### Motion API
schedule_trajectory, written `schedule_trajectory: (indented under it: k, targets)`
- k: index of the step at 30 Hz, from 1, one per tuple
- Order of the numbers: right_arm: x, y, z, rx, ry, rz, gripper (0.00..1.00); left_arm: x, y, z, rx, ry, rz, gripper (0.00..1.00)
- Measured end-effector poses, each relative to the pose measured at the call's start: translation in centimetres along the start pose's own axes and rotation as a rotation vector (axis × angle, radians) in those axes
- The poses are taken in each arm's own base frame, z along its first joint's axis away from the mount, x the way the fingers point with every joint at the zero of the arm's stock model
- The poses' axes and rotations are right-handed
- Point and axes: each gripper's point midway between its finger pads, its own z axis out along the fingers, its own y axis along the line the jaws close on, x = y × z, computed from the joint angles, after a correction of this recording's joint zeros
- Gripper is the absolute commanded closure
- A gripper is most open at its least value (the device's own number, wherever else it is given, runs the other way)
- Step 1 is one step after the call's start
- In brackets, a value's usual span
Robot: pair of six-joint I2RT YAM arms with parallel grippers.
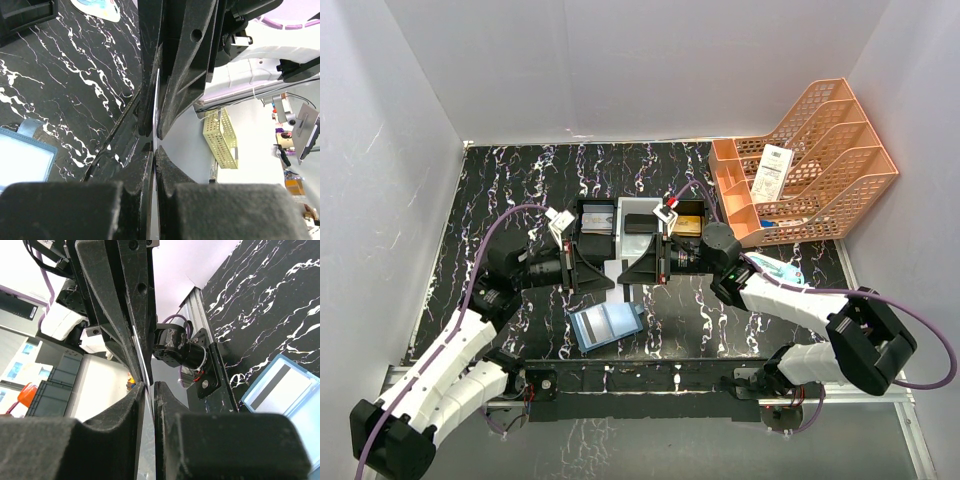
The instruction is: Take the credit cards out of the card holder
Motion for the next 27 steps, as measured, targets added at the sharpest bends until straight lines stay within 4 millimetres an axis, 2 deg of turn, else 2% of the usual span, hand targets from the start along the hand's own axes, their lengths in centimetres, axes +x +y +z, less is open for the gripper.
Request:
schedule_trajectory:
  k: [5, 12, 18, 20, 25, 27]
  targets:
    - [0.3, 0.5, -0.1, -0.031, 0.015, -0.003, 0.90, 0.0, -0.6, -0.4, 0.012, -0.014, 0.025, 1.00]
    - [0.7, 0.9, -0.2, -0.071, 0.041, 0.007, 1.00, 0.2, -0.7, -0.4, 0.028, -0.017, 0.022, 1.00]
    - [0.7, 1.3, -0.3, -0.092, 0.044, 0.015, 1.00, 0.3, -1.0, -0.4, 0.052, -0.011, 0.018, 1.00]
    - [0.7, 1.3, -0.3, -0.095, 0.044, 0.017, 1.00, 0.2, -1.1, -0.4, 0.056, -0.011, 0.019, 0.87]
    - [0.5, 1.6, -0.3, -0.104, 0.038, 0.017, 1.00, 0.3, -0.4, -0.3, 0.030, -0.013, 0.010, 0.29]
    - [0.5, 1.5, -0.2, -0.097, 0.032, 0.015, 1.00, 0.3, 0.3, -0.2, -0.003, -0.016, 0.001, 0.16]
